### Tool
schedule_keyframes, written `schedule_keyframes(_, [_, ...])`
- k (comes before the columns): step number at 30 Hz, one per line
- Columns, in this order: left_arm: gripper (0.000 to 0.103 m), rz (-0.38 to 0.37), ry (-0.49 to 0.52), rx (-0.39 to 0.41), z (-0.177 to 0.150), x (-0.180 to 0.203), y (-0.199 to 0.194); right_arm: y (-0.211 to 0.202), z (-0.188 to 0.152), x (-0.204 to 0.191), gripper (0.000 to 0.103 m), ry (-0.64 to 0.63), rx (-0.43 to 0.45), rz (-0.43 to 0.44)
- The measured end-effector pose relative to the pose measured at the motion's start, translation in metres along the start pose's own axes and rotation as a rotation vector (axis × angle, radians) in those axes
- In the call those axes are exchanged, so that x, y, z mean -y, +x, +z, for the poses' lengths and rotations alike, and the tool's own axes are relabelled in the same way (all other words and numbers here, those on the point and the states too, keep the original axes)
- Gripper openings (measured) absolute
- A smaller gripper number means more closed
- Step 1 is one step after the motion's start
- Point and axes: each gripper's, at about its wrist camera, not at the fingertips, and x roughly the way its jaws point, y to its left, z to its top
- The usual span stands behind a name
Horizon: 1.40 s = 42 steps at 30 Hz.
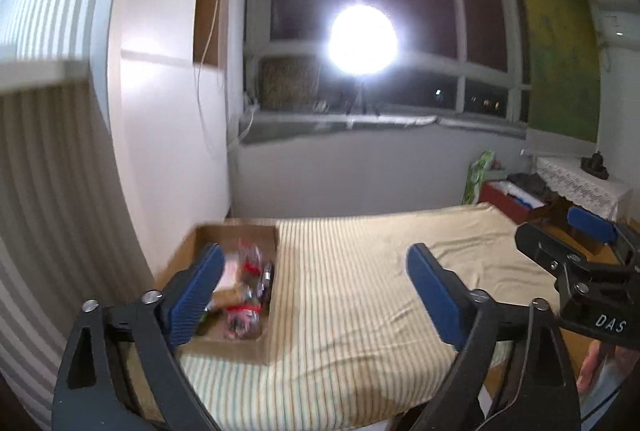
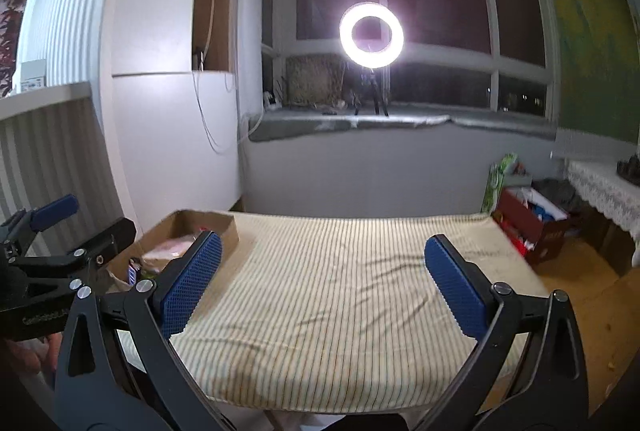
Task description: Organize snacks
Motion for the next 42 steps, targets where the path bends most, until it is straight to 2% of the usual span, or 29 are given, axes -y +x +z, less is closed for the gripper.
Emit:
schedule_keyframes(3, [0.102,0.014,-0.003,0.044,0.011,-0.008,-0.008,0.005,0.006,-0.007,0.103,-0.024,-0.005,0.007])
schedule_keyframes(7, [0.102,0.018,-0.015,0.051,0.016,-0.013,-0.002,0.021,0.006,-0.013,0.103,-0.038,-0.030,0.022])
schedule_keyframes(20, [0.102,0.050,-0.027,-0.037,0.006,-0.026,0.043,0.080,-0.013,-0.001,0.103,-0.008,-0.117,0.027])
schedule_keyframes(28, [0.102,0.060,-0.016,-0.081,0.003,-0.025,0.063,0.081,-0.011,0.007,0.103,0.006,-0.109,0.021])
schedule_keyframes(42, [0.102,0.052,-0.006,-0.077,0.006,-0.024,0.059,0.073,-0.010,0.009,0.103,0.011,-0.092,0.011])
